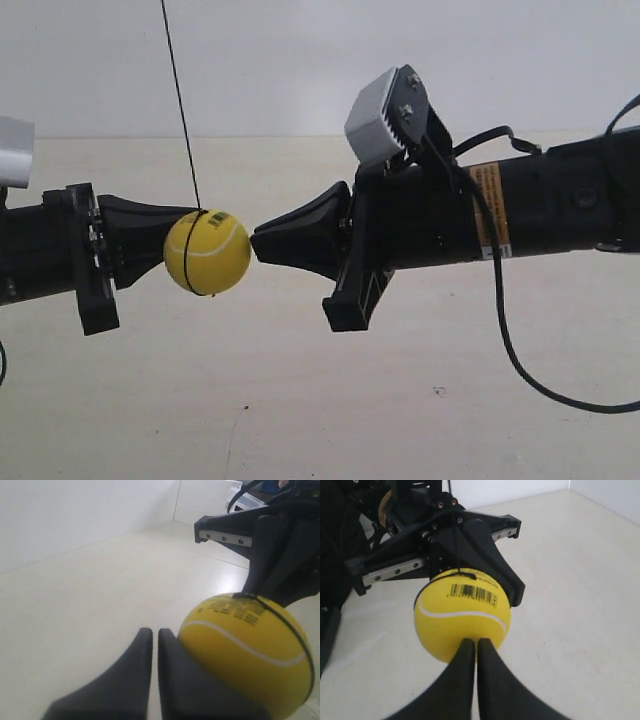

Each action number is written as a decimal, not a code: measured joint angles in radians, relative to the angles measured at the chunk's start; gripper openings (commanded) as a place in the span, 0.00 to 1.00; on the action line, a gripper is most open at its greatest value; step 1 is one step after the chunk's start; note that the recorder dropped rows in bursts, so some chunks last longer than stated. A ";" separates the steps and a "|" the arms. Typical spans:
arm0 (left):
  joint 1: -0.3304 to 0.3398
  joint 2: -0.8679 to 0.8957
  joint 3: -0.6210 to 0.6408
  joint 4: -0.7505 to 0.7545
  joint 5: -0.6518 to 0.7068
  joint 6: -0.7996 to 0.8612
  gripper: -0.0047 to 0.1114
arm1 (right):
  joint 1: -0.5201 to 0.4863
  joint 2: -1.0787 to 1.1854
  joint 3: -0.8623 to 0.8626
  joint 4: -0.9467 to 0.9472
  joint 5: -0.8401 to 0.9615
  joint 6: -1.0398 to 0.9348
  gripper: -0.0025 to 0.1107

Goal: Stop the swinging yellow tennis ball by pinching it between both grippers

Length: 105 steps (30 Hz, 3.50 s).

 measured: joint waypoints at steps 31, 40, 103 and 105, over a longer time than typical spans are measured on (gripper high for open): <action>-0.022 -0.012 -0.002 -0.008 0.000 0.040 0.08 | 0.000 0.006 -0.010 0.023 0.153 -0.013 0.02; -0.009 -0.012 -0.002 -0.023 0.000 0.045 0.08 | 0.000 0.006 -0.010 0.118 0.181 -0.055 0.02; -0.007 -0.012 -0.002 -0.023 0.000 0.045 0.08 | 0.000 0.006 -0.010 0.130 0.153 -0.059 0.02; -0.007 -0.012 -0.002 -0.023 0.000 0.045 0.08 | 0.000 0.006 -0.010 0.130 0.153 -0.059 0.02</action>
